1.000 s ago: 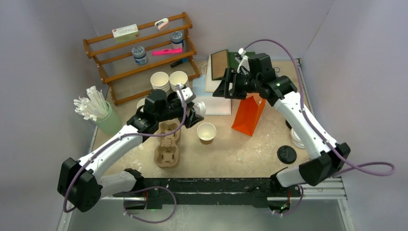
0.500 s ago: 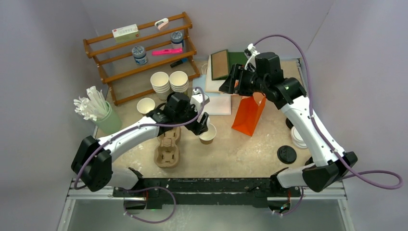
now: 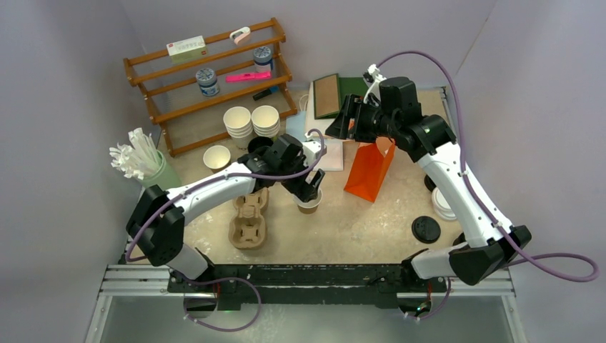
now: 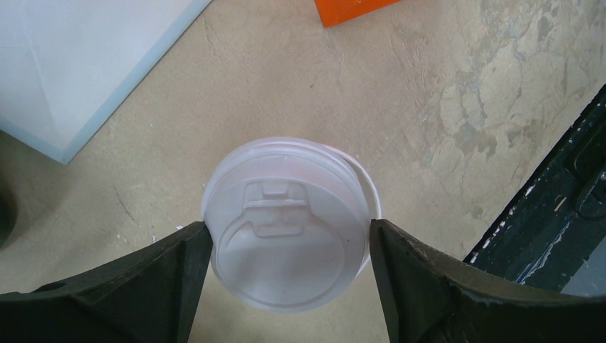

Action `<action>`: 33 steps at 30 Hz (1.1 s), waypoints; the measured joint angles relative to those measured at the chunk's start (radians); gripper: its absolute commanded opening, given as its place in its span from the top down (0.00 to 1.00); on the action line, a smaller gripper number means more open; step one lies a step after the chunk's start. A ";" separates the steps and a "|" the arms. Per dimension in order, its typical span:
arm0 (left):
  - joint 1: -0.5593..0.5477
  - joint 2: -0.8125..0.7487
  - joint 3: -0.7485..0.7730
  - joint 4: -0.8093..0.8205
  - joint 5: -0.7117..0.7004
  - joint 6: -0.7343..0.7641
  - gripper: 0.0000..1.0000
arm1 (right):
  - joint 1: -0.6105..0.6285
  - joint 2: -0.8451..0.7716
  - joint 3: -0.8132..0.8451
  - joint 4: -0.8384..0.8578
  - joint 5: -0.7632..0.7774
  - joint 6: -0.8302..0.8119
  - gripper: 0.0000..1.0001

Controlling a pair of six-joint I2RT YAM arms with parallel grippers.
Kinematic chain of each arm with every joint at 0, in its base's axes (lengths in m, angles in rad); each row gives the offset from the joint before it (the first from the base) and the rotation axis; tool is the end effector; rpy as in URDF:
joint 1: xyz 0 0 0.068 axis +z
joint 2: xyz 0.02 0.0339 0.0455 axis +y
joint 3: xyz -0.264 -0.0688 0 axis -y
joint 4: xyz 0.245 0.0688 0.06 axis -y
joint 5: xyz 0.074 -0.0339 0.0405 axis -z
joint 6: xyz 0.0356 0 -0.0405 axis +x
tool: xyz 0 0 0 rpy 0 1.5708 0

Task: Pack the takeout coffee
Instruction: Close the cup lid on the coffee cup.

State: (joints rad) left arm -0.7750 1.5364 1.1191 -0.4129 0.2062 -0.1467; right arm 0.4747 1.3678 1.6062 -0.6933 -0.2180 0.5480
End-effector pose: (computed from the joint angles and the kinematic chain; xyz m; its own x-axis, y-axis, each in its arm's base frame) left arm 0.2326 -0.2380 0.2526 -0.6362 0.4228 -0.6454 0.6981 0.6716 -0.2481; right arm 0.2530 0.1387 0.4405 -0.6561 0.2347 -0.7173 -0.3248 0.7700 0.5491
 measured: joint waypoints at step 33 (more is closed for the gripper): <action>-0.019 0.004 0.065 -0.100 -0.023 -0.004 0.10 | 0.000 -0.024 -0.015 0.000 0.008 0.014 0.32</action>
State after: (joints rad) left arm -0.7937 1.5402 1.1843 -0.5129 0.1833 -0.1505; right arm 0.4751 1.3437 1.5909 -0.6937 -0.2100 0.5625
